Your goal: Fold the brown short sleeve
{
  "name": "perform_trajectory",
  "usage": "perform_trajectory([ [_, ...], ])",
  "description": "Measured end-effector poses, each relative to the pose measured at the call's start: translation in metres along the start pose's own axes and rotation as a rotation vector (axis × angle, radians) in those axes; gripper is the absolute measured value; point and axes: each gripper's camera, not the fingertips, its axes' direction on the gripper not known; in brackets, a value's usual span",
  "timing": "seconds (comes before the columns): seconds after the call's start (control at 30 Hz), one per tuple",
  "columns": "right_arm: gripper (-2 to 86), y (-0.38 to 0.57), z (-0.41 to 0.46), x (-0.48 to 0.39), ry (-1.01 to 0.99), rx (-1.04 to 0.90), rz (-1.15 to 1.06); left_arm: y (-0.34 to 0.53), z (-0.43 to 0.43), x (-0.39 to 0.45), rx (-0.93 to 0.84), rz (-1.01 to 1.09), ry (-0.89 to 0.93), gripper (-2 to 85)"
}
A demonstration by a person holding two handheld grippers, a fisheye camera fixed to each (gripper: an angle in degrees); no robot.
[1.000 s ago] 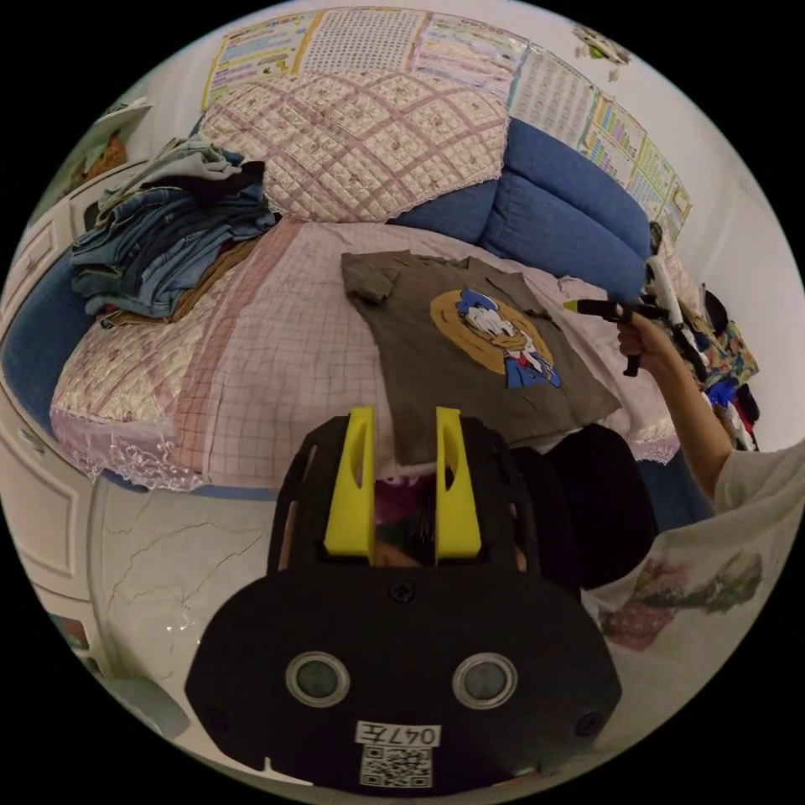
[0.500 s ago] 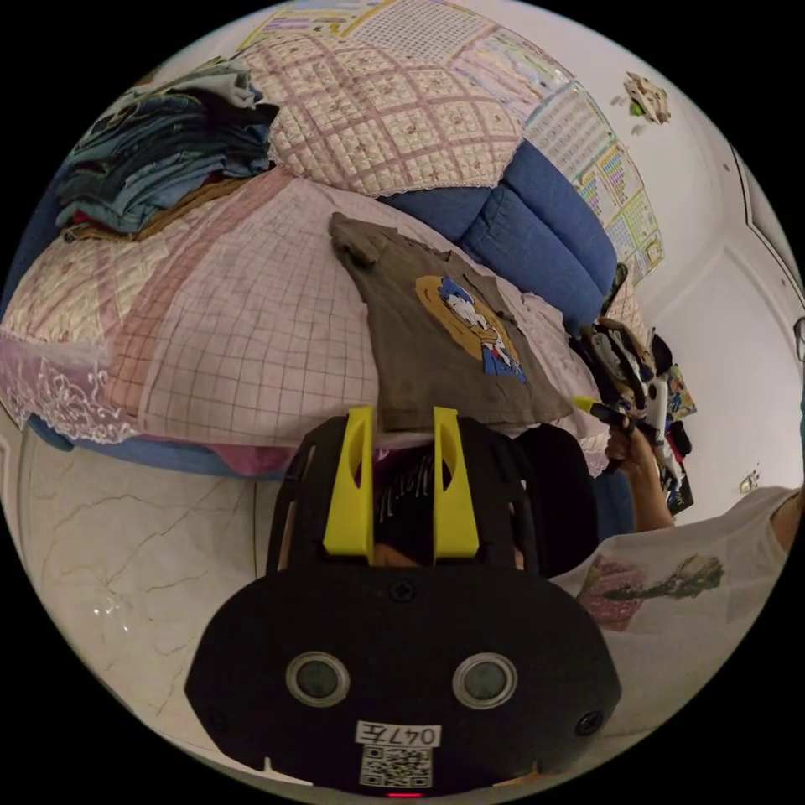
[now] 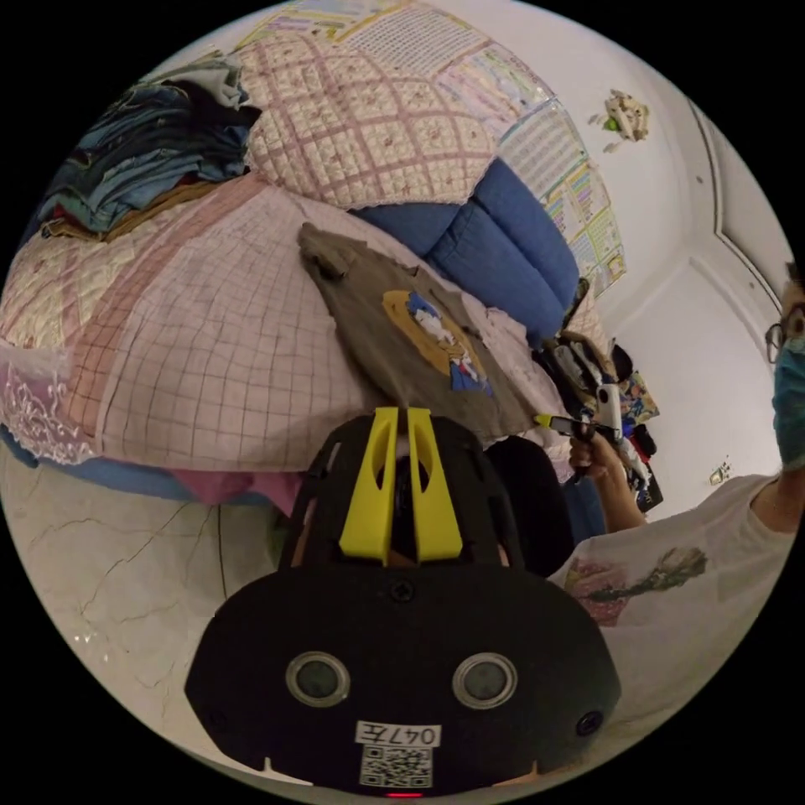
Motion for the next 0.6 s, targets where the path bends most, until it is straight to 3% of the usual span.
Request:
perform_trajectory([
  [0.17,0.0,0.000,-0.053,-0.016,-0.082,0.151,-0.166,-0.008,-0.038,0.041,0.198,0.107,0.055,-0.8],
  [0.33,0.0,0.017,-0.095,-0.032,-0.166,0.185,-0.300,-0.001,-0.067,0.090,0.276,0.183,0.081,-0.9],
  [0.6,-0.7,0.028,-0.083,-0.005,-0.330,0.137,-0.177,-0.025,-0.024,0.137,0.121,0.133,-0.108,-0.8],
])
